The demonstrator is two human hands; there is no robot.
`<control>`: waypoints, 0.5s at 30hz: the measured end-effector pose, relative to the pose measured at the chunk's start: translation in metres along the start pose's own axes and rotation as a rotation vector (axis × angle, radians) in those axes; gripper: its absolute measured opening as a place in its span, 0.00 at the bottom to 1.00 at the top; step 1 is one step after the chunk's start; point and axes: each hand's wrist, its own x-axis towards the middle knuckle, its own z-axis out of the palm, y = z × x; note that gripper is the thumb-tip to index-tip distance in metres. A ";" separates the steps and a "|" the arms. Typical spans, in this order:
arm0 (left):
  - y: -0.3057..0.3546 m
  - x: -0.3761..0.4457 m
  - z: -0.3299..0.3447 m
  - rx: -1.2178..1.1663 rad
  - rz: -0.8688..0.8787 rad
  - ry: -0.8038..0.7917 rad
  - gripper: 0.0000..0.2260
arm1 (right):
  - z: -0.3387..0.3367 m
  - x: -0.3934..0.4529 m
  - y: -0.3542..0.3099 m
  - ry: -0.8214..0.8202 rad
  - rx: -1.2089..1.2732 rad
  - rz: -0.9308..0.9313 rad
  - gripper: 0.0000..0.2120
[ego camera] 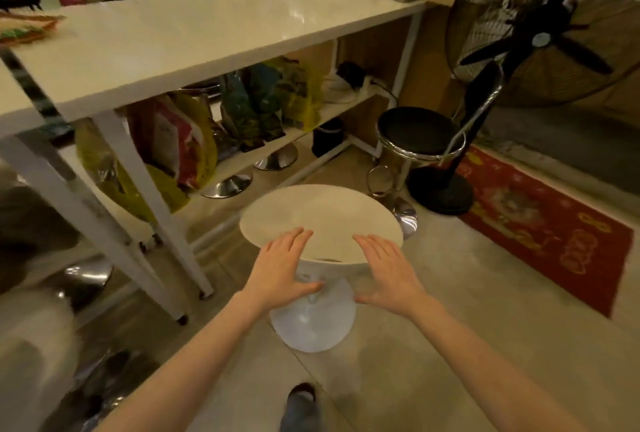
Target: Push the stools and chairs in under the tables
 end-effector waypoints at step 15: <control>0.006 0.084 0.103 0.027 -0.054 0.016 0.27 | 0.071 0.070 0.128 -0.407 0.111 0.029 0.52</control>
